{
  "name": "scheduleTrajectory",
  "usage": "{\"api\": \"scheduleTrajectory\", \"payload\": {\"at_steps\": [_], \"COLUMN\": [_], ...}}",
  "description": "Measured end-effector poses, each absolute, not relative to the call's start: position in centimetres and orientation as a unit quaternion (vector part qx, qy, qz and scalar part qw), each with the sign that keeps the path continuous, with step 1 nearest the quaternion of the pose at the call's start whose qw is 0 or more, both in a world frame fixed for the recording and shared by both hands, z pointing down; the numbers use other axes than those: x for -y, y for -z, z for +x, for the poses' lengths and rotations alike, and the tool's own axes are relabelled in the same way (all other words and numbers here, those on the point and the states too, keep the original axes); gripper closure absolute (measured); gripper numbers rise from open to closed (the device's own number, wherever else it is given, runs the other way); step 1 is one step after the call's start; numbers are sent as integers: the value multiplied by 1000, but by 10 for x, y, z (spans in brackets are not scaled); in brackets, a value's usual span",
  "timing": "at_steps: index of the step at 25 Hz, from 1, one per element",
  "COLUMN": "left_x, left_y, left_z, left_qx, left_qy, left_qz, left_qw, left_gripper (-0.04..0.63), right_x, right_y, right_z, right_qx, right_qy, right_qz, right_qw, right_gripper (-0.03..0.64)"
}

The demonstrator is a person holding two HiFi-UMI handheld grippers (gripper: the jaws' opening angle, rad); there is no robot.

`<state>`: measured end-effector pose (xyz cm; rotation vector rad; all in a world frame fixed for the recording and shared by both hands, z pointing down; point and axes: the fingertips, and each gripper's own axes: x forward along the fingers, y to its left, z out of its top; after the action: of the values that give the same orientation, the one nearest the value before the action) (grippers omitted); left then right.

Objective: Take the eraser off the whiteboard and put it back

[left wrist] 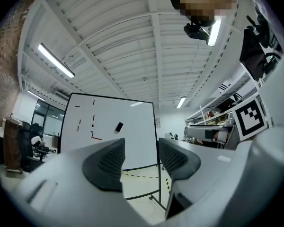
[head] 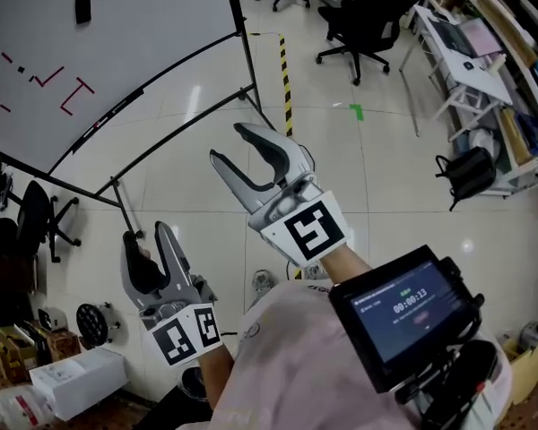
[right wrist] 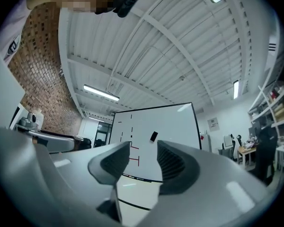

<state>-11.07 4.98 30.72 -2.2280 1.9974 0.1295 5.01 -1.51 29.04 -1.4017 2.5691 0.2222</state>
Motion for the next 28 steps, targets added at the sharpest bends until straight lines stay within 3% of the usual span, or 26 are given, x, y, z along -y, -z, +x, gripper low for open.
{"api": "scheduleTrajectory", "payload": {"at_steps": [8, 12, 28], "left_x": [-65, -72, -62], "left_y": [-305, -298, -325], "left_z": [-103, -99, -88], "left_qx": [-658, -657, -662], "left_qy": [-44, -48, -30], "left_qz": [-747, -745, -746], "left_qw": [83, 105, 62], "left_gripper": [364, 391, 383], "right_x": [3, 3, -8], "right_y": [-295, -300, -284], "right_z": [34, 32, 37], "right_qx": [-886, -886, -874], "right_qy": [-73, -55, -47], "right_qz": [-445, -448, -466], "right_qw": [107, 106, 128], "right_gripper": [319, 319, 305]}}
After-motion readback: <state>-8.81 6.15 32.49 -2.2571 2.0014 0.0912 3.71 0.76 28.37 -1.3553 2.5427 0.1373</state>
